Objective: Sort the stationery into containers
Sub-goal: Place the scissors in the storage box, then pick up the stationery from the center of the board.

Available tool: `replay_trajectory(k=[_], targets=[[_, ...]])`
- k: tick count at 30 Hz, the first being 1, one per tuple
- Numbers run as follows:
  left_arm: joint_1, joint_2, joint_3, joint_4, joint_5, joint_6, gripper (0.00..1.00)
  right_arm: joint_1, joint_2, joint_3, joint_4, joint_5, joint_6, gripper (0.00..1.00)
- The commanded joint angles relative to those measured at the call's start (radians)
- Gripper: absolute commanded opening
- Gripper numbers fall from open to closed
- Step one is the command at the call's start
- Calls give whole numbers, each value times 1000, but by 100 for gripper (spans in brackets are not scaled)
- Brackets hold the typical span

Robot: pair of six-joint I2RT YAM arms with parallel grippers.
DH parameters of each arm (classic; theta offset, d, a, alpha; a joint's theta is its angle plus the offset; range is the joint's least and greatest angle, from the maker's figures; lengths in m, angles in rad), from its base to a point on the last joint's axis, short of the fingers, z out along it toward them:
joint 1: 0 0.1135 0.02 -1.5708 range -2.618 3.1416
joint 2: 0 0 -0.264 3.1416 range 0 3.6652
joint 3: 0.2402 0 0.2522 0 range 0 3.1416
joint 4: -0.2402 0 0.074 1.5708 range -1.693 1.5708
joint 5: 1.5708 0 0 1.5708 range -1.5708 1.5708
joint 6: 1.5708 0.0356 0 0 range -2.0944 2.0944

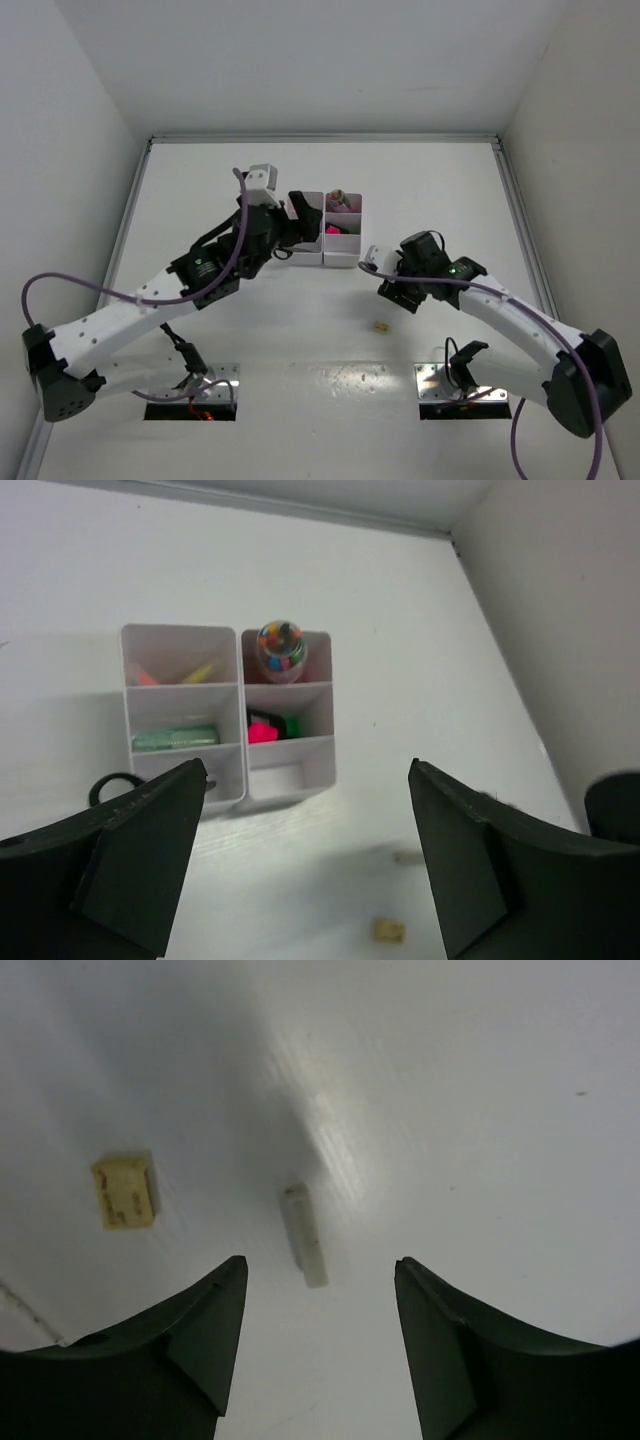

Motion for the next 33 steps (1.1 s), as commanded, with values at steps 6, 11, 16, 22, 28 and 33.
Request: replay_trajectory(k=[6,11,16,22,28,33], targets=[[46,-245,-203,-197,153,178,88,-4,151,29,-81,-39,-74,58],[46,-307,-224,-163,142,197,88,-4,246,38,-70,-29,-65,54],[46,-307,-224,-163,188,197,86,-4,266,18,10,40,-54,51],[46,-317,-224,-163,188,197,86,-4,326,18,56,87,-43,51],[46,-327,-224,-163,188,197,86,-4,377,18,67,96,-54,48],[46,-327,-224,-163,188,197,86,-4,377,18,67,84,-54,15]])
